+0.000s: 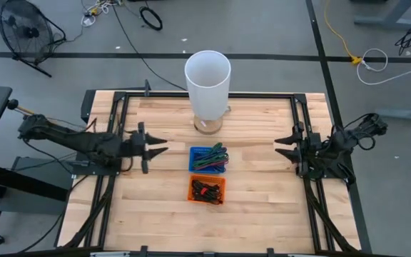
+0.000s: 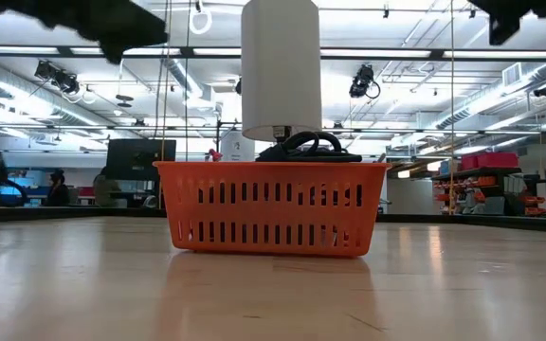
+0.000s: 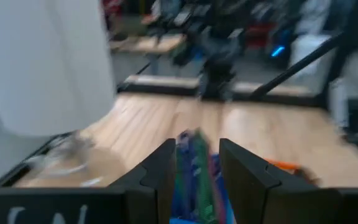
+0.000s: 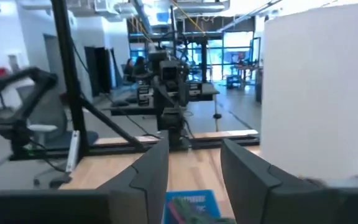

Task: Pick & Place USB Port
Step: Return to Home Position

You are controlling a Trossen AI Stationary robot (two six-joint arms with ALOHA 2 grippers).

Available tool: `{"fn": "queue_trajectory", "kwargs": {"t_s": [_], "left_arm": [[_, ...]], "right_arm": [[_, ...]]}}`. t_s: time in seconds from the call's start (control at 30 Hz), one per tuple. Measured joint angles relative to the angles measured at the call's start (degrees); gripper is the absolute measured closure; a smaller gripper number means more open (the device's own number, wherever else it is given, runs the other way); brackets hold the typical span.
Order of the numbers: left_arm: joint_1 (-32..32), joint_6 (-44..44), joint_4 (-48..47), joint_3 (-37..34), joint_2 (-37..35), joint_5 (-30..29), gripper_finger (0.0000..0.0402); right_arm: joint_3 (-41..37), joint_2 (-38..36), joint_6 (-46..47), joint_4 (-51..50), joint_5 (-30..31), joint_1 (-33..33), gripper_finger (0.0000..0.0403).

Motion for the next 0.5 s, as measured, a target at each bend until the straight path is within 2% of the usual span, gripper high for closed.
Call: {"fn": "queue_trajectory", "kwargs": {"t_s": [0.2, 0.5], "left_arm": [[-0.71, 3.0, 13.19, -10.9, -7.89, 7.87, 0.0273], [-0.67, 2.58, 22.1, -21.76, -12.81, 9.87, 0.0273]], "right_arm": [[-4.94, -9.07, 3.05, -0.5, -4.13, 0.0, 0.0257], [-12.74, -13.2, 3.45, 2.66, -3.96, 0.0, 0.0257]]}}
